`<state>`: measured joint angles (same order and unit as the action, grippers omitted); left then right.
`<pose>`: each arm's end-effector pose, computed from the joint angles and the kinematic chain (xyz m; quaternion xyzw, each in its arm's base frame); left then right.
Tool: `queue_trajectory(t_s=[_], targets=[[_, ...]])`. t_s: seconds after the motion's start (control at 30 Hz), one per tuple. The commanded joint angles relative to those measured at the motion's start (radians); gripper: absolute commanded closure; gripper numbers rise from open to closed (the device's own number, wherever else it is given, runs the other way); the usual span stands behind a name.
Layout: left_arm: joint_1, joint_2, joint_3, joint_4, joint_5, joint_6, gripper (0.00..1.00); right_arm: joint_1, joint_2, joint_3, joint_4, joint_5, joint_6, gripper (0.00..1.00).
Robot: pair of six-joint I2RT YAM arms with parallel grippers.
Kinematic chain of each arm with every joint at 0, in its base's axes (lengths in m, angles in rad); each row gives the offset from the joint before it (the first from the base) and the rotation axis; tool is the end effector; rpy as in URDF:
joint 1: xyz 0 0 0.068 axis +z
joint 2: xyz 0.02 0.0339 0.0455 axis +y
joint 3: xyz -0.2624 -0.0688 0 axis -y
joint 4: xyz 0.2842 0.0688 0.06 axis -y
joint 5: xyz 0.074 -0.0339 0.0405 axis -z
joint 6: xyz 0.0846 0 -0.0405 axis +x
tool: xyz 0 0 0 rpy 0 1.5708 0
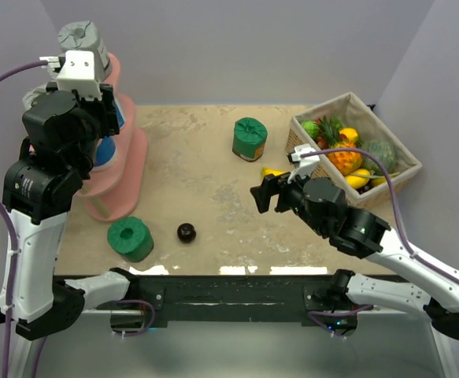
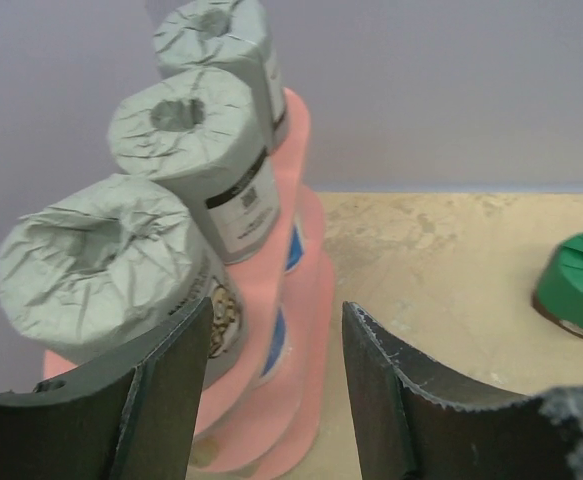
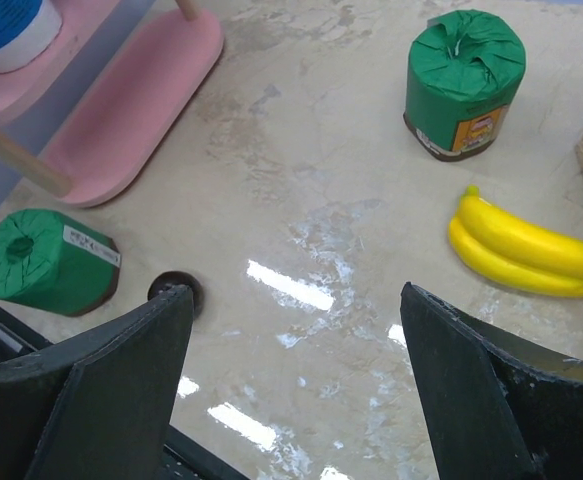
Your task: Place and organize the paper towels onto the shelf
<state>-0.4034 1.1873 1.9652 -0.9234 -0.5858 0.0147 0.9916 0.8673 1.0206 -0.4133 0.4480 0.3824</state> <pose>0.2254 -0.0454 0.5781 -0.0343 0.7478 0.0935 0.6564 0.1769 0.2035 0.3777 -0.1027 0.7780 0.2407 0.5711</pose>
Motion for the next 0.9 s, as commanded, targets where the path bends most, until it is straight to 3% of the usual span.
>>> queue_trajectory(t_s=[0.0, 0.17, 0.37, 0.47, 0.5, 0.57, 0.73, 0.87], targets=[[0.006, -0.011, -0.064, -0.034, 0.216, -0.074, 0.41, -0.001, 0.061, 0.024, 0.07, -0.041, 0.033, 0.13], [0.003, -0.049, -0.192, -0.037, 0.3, -0.162, 0.41, -0.001, 0.093, 0.015, 0.096, -0.057, 0.042, 0.13], [-0.003, -0.083, -0.419, -0.069, 0.258, -0.232, 0.39, -0.002, 0.094, -0.046, 0.165, -0.063, 0.076, 0.13], [-0.005, -0.1, -0.486, -0.112, 0.167, -0.288, 0.37, -0.002, 0.121, -0.037, 0.176, -0.107, 0.09, 0.14], [-0.005, -0.106, -0.508, -0.129, 0.09, -0.358, 0.34, -0.002, 0.127, -0.034, 0.171, -0.114, 0.092, 0.14], [-0.005, -0.147, -0.558, -0.132, 0.067, -0.422, 0.33, -0.002, 0.121, -0.036, 0.171, -0.108, 0.087, 0.14], [-0.005, -0.192, -0.741, -0.109, 0.176, -0.6, 0.32, -0.002, 0.064, -0.086, 0.2, -0.08, 0.087, 0.13], [-0.005, -0.117, -0.807, -0.167, 0.182, -0.761, 0.37, -0.002, 0.035, -0.099, 0.192, -0.072, 0.079, 0.13]])
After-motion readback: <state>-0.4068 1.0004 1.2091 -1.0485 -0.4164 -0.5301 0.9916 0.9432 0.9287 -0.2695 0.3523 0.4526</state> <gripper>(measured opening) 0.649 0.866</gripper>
